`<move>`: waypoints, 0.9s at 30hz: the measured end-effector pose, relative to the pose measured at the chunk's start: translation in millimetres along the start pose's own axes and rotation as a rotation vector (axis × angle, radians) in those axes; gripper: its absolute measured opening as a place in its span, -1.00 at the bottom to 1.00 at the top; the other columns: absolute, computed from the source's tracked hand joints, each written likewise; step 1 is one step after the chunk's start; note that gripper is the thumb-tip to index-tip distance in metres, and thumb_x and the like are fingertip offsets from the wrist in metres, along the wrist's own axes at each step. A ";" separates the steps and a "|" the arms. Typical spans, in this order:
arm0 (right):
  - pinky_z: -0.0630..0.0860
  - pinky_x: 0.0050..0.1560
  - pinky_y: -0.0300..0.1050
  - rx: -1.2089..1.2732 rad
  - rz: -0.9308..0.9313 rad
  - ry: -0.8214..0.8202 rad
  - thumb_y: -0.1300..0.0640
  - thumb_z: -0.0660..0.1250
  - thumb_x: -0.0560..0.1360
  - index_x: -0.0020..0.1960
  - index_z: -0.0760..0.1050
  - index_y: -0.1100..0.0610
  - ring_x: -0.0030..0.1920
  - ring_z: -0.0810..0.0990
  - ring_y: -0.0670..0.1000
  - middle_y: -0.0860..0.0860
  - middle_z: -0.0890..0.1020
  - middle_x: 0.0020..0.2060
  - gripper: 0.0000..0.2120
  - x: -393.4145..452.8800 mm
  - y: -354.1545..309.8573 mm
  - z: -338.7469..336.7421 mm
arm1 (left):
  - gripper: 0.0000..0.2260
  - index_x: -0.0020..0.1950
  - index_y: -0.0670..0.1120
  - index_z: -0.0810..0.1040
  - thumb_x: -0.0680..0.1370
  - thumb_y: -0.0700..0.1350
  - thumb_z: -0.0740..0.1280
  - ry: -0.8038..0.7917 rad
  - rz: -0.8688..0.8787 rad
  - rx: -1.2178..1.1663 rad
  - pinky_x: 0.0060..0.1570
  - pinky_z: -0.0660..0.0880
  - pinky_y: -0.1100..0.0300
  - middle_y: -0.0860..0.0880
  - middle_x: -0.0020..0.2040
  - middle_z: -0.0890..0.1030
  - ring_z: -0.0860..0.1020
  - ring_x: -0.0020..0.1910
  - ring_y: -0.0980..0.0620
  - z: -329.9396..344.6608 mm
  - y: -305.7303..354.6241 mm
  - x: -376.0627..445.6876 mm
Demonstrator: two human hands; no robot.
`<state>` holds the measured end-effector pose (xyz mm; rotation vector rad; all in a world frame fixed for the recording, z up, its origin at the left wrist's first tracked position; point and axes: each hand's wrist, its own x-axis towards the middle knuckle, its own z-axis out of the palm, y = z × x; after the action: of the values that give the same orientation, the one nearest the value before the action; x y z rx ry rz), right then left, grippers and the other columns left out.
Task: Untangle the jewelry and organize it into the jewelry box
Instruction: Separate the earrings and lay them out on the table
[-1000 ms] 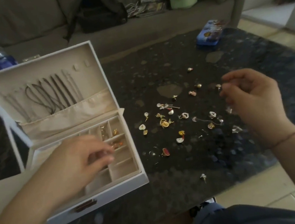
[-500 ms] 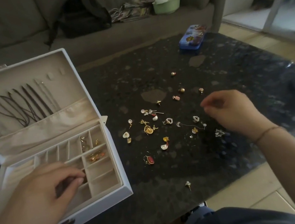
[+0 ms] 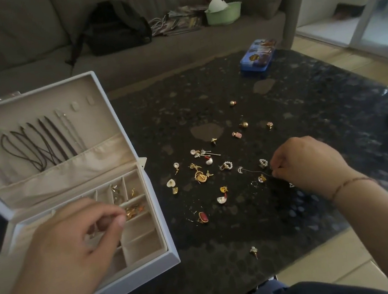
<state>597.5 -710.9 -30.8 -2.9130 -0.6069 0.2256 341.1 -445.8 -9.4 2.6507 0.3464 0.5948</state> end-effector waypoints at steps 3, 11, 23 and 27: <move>0.49 -0.15 -0.14 -0.027 0.002 -0.030 0.02 0.40 0.48 -0.10 0.58 -0.15 0.02 0.52 -0.01 -0.08 0.60 -0.09 -0.95 0.6 -2.6 0.0 | -0.84 -0.15 0.13 0.63 0.48 0.11 0.27 -0.006 0.041 -0.027 -0.18 0.40 0.38 0.17 -0.18 0.57 0.54 -0.16 0.19 6.1 16.0 8.8; 0.41 -0.21 -0.18 0.294 -0.109 0.164 0.10 0.41 0.50 -0.19 0.47 -0.16 -0.21 0.49 -0.23 -0.23 0.58 -0.25 -0.80 -4.4 3.3 -5.0 | -0.94 -0.09 0.06 0.67 0.51 -0.10 0.42 -0.036 0.050 -0.001 -0.13 0.37 0.45 0.24 -0.16 0.58 0.55 -0.09 0.23 19.4 35.8 58.8; 0.55 -0.15 -0.28 0.844 -0.403 0.345 0.16 0.48 0.45 -0.07 0.60 -0.13 -0.19 0.67 -0.10 -0.16 0.68 -0.20 -0.81 -37.2 -36.7 -23.1 | -0.56 0.41 0.18 0.44 0.54 0.08 0.40 -0.290 -0.070 -0.498 0.26 0.42 0.39 0.37 0.21 0.53 0.44 0.21 0.48 67.4 116.1 56.1; 0.51 -0.15 -0.41 0.804 -0.442 0.385 0.17 0.49 0.42 -0.07 0.60 -0.16 -0.17 0.67 -0.16 -0.19 0.68 -0.19 -0.77 -53.5 -45.8 -33.2 | -0.70 0.29 0.19 0.52 0.57 0.00 0.39 -0.220 -0.140 -0.708 0.17 0.45 0.40 0.31 0.07 0.63 0.54 0.11 0.40 82.9 140.7 39.5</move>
<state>537.4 -695.2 16.2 -1.9269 -0.8250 -0.1254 434.4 -585.4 -3.4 1.9637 0.2018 0.2969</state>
